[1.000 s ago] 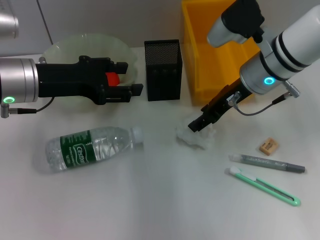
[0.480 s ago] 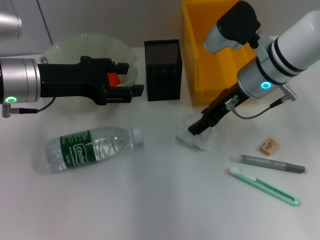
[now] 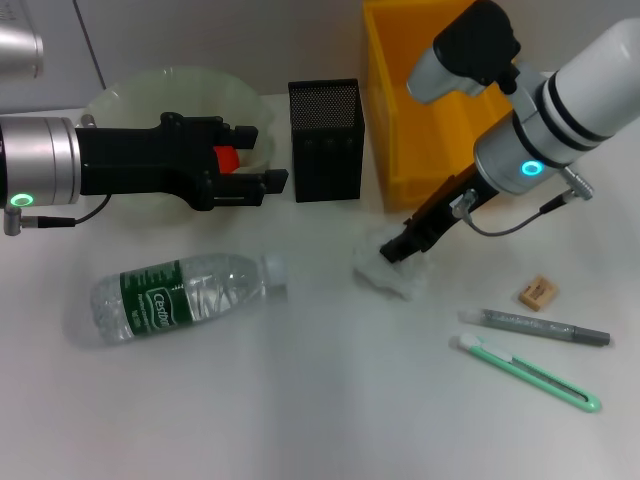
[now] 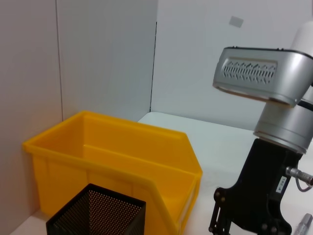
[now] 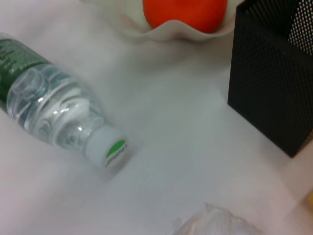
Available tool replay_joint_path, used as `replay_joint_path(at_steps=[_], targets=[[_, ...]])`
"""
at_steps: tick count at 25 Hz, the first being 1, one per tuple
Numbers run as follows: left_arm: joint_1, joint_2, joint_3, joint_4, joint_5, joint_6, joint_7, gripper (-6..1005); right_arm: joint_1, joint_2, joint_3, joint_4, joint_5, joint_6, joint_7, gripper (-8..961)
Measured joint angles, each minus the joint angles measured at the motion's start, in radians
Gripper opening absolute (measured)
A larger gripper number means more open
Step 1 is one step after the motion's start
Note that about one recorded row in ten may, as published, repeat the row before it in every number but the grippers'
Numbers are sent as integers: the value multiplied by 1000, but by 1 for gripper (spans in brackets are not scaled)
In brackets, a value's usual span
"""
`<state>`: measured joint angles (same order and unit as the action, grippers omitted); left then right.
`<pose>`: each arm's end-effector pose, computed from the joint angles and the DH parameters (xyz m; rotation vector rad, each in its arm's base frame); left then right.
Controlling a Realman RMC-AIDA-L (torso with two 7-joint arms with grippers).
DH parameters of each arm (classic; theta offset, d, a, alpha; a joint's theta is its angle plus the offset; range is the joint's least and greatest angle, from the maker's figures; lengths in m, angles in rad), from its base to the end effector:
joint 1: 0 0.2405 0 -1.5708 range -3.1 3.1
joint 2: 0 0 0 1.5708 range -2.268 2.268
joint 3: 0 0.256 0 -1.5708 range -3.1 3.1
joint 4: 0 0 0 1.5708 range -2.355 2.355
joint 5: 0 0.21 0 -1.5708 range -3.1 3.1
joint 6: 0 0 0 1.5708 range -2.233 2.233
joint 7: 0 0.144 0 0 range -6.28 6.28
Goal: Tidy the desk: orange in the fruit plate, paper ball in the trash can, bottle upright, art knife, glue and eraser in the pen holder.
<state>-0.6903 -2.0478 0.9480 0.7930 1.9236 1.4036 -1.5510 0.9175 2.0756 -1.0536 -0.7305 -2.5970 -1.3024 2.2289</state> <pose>-0.1829 0.3911 0.0039 -2.7994 -0.3773 -0.5421 0.1880 0.4145 -0.0324 -2.6951 0.8865 -0.3492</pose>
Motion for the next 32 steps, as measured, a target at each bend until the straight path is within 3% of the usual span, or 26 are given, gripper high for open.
replay_joint_path(at_steps=[5, 11, 21, 26, 32], targets=[[2, 0, 0, 0, 0, 0, -1, 716, -28, 2, 4, -111, 24, -61, 19, 413], [4, 0, 0, 1, 0, 0, 0, 715, -100, 2, 6, -342, 152, -170, 19, 354], [9, 4, -1, 9, 0, 0, 1, 715, -237, 2, 15, -668, 152, -172, 115, 320], [9, 8, -1, 9, 0, 0, 2, 715, -283, 2, 26, -727, 98, -100, 145, 319], [9, 8, 0, 9, 0, 0, 3, 715, -293, 3, 17, -670, 62, 35, 149, 319]])
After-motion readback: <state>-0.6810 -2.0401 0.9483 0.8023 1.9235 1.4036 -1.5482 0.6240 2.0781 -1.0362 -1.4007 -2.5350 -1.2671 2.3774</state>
